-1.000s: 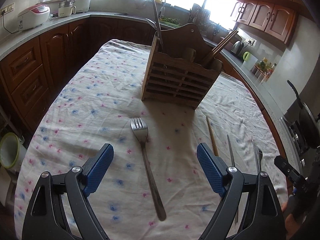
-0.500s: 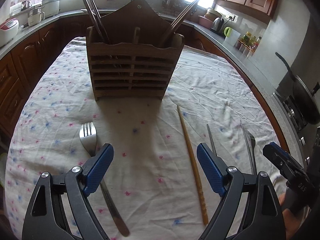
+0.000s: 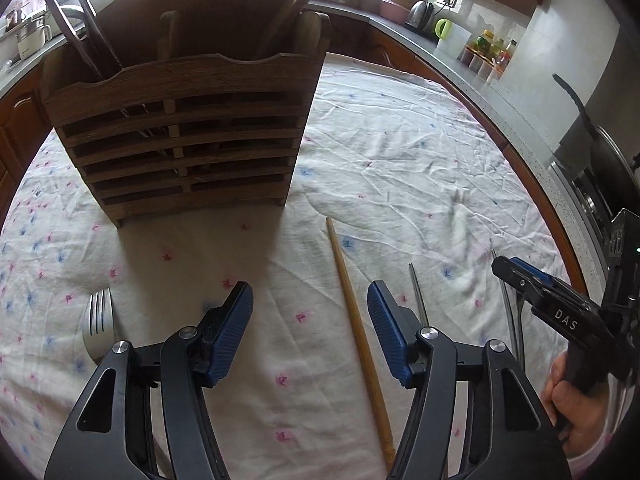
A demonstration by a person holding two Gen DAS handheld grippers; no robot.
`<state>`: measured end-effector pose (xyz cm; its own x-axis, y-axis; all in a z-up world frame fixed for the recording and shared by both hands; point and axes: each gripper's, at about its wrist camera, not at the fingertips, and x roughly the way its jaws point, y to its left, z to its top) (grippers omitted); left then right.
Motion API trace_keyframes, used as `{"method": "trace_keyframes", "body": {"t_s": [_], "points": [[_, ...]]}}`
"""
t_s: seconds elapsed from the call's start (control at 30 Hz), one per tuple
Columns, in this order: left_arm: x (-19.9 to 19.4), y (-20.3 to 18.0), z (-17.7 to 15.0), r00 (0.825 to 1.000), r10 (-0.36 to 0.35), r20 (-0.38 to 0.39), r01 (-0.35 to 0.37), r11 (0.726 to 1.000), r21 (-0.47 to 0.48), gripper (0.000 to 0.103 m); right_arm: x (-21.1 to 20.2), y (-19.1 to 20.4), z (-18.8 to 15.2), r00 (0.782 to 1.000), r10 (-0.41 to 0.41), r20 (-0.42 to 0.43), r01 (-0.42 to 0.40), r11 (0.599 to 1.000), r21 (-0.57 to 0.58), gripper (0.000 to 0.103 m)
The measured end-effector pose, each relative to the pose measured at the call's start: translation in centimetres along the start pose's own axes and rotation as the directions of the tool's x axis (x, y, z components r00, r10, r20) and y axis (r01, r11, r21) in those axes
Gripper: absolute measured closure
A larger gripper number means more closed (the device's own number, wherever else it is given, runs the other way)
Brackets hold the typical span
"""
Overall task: Organize utensils
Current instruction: 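Close the left tool on a wooden chopstick while the right tool grasps a metal chopstick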
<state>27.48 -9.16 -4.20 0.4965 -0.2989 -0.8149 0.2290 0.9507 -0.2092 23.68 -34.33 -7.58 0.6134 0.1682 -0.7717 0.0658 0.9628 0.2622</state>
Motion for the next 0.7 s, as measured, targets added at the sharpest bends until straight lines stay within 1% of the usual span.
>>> {"method": "trace_keyframes", "body": {"t_s": [0.07,0.17,0.23,0.27,0.33,0.37,0.43,0.47,0.6,0.67,0.7], "points": [[0.7,-0.3,0.4,1.000,0.000,-0.009,0.000,1.000,0.006,0.048,0.4,-0.3,0.2,1.000,-0.005,-0.006,0.005,1.000,0.001,0.056],[1.8,-0.8,1.0,1.000,0.001,-0.025,-0.001,1.000,0.019,0.049,0.9,-0.6,0.4,1.000,-0.010,-0.018,0.010,1.000,-0.003,0.060],[2.6,-1.3,1.2,0.999,0.002,-0.035,-0.001,1.000,0.027,0.050,1.2,-0.7,0.6,1.000,-0.012,-0.023,0.012,1.000,-0.006,0.060],[3.0,-1.5,1.3,0.999,0.004,-0.043,-0.003,0.999,0.033,0.052,1.4,-0.7,0.7,1.000,-0.013,-0.026,0.013,1.000,-0.008,0.062],[3.8,-1.8,1.3,0.998,0.011,-0.061,-0.008,0.999,0.044,0.058,1.6,-0.7,0.7,0.999,-0.018,-0.030,0.018,1.000,-0.012,0.066],[3.9,-2.0,1.4,0.999,0.024,-0.045,-0.022,0.998,0.057,0.060,1.8,-0.6,0.8,0.999,-0.022,-0.034,0.022,1.000,-0.017,0.069],[4.1,-2.3,1.5,0.998,0.039,-0.045,-0.036,0.997,0.073,0.060,2.0,-0.5,0.7,0.998,-0.011,-0.054,0.010,1.000,-0.014,0.076],[4.3,-2.4,1.7,0.998,0.042,-0.047,-0.039,0.996,0.078,0.060,2.0,-0.4,0.6,0.999,-0.017,-0.051,0.016,1.000,-0.023,0.078],[4.7,-3.0,2.0,0.997,0.064,-0.047,-0.058,0.992,0.114,0.061,2.0,0.1,0.4,0.998,-0.039,-0.055,0.036,0.998,-0.051,0.077],[4.8,-3.3,1.9,0.996,0.080,-0.042,-0.074,0.988,0.135,0.069,1.9,0.0,0.5,0.998,-0.038,-0.057,0.035,0.998,-0.050,0.077],[4.8,-3.4,1.8,0.995,0.091,-0.037,-0.085,0.986,0.146,0.076,1.9,0.0,0.4,0.998,-0.038,-0.057,0.035,0.998,-0.051,0.077]]}}
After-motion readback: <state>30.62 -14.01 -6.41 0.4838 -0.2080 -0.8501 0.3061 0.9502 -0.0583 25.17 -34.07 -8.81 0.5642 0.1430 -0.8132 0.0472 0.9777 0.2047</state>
